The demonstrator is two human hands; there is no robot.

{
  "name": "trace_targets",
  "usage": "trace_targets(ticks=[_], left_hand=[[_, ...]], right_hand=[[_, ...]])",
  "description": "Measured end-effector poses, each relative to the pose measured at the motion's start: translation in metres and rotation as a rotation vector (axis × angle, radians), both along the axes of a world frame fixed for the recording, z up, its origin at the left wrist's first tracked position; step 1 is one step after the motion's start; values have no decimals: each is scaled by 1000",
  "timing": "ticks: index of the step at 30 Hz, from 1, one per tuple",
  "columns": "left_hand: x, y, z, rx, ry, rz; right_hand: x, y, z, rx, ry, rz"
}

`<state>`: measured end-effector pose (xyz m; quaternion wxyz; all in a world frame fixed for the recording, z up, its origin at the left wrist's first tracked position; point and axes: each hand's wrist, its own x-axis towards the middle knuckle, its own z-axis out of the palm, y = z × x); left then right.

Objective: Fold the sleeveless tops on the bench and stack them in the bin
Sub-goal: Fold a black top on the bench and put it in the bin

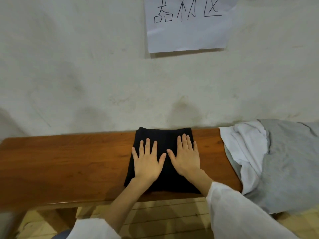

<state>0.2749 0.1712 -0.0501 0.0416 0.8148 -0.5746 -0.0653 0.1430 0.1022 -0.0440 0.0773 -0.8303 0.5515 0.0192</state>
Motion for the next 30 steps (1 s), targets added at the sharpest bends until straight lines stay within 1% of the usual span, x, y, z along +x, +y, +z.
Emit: trace_targets(ticks=[2, 3, 5, 7, 9, 11, 12, 14, 16, 18, 19, 20, 22, 23, 25, 26, 28, 30], left_hand=[[2, 5, 6, -54, 80, 31], [5, 11, 7, -108, 121, 100], [15, 29, 10, -209, 163, 286], [26, 52, 10, -243, 134, 403], [32, 71, 9, -217, 99, 476], [33, 81, 11, -157, 89, 521], [32, 84, 13, -116, 99, 525], [30, 85, 14, -54, 154, 491], [30, 82, 19, -46, 250, 431], [32, 76, 25, -87, 413, 369], [33, 74, 28, -111, 546, 358], [35, 71, 32, -139, 720, 382], [37, 68, 40, -158, 1104, 505], [39, 67, 43, -149, 1234, 555], [44, 67, 50, -107, 1370, 588], [47, 66, 54, -72, 1440, 560], [51, 66, 66, 28, 1590, 463], [49, 62, 81, 142, 1680, 356]], right_hand=[[0, -2, 11, 95, -11, 30], [-2, -3, 16, 162, -53, 34], [-12, 2, 29, 236, -212, -12], [-27, 17, 36, 202, -343, -129], [-42, 32, 36, 190, -359, -251], [-50, 42, 35, 247, -367, -333], [-53, 44, 34, 292, -402, -375], [-55, 45, 33, 374, -493, -441], [-56, 47, 32, 422, -547, -479], [-56, 51, 30, 429, -594, -492], [-55, 53, 31, 408, -619, -486], [-55, 55, 32, 382, -649, -476], [-55, 57, 34, 365, -755, -473], [-56, 57, 36, 377, -821, -480], [-59, 58, 39, 418, -951, -470], [-63, 59, 40, 437, -1010, -451], [-71, 60, 45, 485, -1093, -419], [-84, 62, 53, 524, -1117, -442]])
